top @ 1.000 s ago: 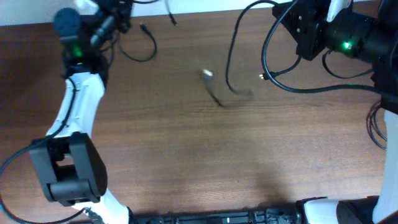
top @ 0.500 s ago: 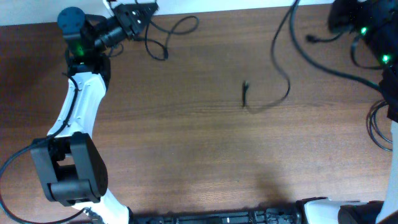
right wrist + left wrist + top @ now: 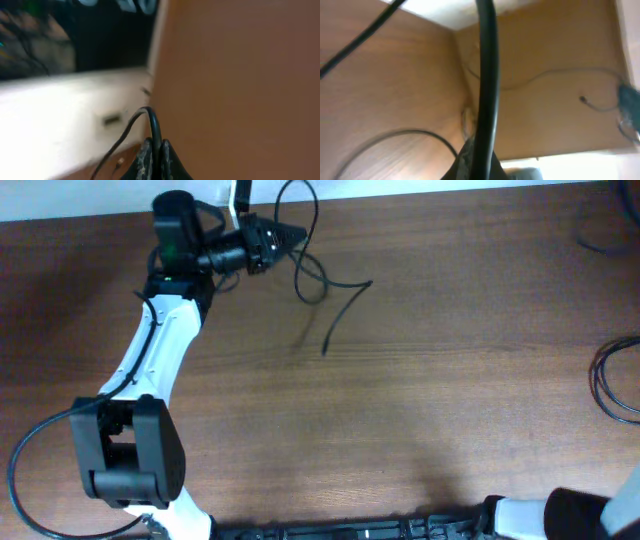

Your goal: Untangle cables

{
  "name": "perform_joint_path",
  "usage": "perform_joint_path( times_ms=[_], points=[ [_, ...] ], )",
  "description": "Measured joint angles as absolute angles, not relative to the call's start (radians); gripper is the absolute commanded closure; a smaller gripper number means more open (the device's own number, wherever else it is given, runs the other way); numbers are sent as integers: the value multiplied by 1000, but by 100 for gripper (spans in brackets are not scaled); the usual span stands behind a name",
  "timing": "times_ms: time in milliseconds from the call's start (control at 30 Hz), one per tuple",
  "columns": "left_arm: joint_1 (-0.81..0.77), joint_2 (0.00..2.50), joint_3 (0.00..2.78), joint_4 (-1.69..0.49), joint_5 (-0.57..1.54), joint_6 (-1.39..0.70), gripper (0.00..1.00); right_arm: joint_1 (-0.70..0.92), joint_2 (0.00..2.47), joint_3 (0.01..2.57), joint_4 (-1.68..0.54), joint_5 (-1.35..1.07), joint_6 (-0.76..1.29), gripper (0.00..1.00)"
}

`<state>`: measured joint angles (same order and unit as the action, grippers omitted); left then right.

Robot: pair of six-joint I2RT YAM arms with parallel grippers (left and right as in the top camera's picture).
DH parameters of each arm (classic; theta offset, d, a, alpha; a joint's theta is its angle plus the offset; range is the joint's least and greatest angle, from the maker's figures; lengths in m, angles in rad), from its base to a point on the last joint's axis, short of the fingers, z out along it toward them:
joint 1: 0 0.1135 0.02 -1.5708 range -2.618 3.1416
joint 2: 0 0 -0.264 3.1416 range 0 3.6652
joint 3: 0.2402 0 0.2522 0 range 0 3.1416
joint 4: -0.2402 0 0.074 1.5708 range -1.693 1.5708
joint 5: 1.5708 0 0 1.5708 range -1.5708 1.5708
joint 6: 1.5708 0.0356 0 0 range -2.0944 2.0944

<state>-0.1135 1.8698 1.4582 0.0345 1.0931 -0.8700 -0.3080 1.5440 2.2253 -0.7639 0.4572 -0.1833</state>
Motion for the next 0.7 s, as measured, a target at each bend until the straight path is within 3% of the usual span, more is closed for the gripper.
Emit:
perform_joint_path(
  times_ms=[200, 500, 700],
  points=[
    [-160, 1870, 1457, -405, 644, -577, 100, -443, 1699, 2225, -883, 395, -183, 96],
    [-227, 1847, 1456, -558, 350, -337, 100, -502, 1893, 2225, -923, 215, -134, 96],
    [-258, 1663, 1456, -561, 218, -225, 100, -502, 1903, 2225, -728, 86, -130, 96]
  ],
)
